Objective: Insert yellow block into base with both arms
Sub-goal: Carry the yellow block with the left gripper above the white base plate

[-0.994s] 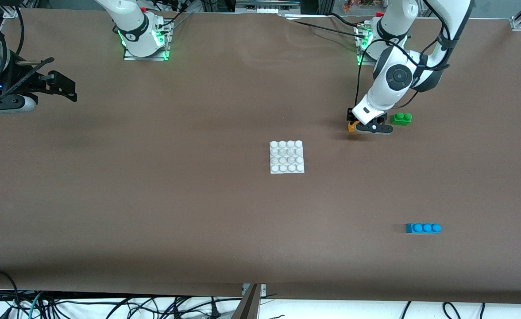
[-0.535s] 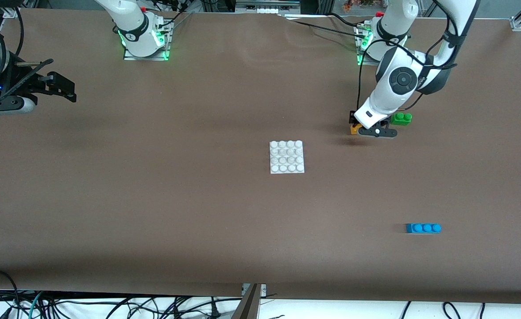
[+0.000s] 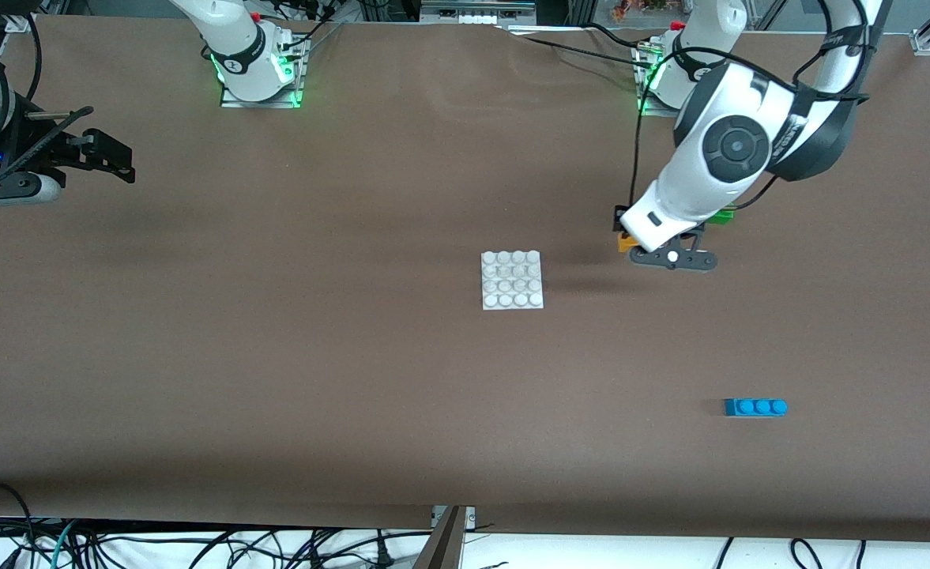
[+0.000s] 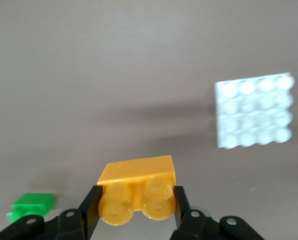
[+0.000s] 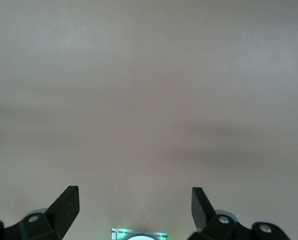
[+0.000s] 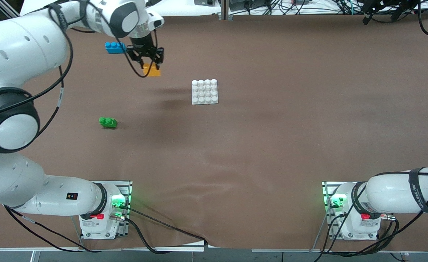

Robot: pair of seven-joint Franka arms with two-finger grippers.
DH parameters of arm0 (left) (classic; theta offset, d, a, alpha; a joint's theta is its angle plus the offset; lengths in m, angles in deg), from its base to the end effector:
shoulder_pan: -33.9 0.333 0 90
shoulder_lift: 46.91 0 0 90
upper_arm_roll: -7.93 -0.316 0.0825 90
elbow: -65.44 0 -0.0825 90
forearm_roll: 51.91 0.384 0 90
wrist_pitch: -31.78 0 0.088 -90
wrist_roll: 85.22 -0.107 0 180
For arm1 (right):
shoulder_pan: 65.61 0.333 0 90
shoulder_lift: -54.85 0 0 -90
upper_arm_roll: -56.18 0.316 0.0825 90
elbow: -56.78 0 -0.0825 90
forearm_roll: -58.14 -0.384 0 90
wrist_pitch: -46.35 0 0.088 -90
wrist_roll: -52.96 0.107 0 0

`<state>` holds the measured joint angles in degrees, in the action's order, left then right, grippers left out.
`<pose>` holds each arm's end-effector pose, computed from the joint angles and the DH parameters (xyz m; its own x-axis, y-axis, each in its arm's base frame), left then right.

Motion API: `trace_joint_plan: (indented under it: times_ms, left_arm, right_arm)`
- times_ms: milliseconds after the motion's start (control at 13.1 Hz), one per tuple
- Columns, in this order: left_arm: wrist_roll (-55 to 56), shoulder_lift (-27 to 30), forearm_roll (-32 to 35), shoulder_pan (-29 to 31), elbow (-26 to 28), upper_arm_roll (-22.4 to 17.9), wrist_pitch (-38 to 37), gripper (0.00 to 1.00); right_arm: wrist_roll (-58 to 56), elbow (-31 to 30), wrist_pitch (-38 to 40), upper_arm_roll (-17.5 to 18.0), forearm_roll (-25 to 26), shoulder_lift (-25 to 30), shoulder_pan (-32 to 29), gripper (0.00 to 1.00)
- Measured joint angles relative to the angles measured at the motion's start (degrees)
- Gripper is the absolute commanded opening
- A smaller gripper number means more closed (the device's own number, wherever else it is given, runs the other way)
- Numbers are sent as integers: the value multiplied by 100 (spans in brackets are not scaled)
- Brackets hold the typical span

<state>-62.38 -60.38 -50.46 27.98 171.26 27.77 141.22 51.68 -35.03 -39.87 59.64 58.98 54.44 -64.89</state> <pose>0.5425 -0.2487 0.3924 0.9844 -0.0572 -0.1665 -0.0594 -0.9982 -0.0084 0.5467 0.0382 0.6004 0.9901 0.0938 -0.1048 0.0956 -0.9954 0.0119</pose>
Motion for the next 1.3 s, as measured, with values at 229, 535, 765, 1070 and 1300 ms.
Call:
trace_joint_plan:
  times_ms: [229, 535, 765, 1070, 1300]
  left_arm:
    - [1211, -1019, 1, -828, -1003, 11, 0, 24]
    - [2075, -2063, 411, -1707, -1640, -56, 11, 25]
    - [2220, -2381, 688, -1785, -1714, -86, 383, 27]
    - [2461, -2619, 692, -1785, -1720, -120, 798, 27]
    - [2514, -2673, 693, -1785, -1722, -120, 828, 27]
  right_arm:
    - [0, 1, 5, -7, 0, -3, -2, 100]
    - [0, 1, 10, -11, 0, -6, -3, 100]
    - [0, 1, 13, -11, 0, -9, -3, 100]
    - [0, 0, 16, -14, 0, -14, -3, 100]
    - [0, 0, 16, -19, 0, -19, -3, 100]
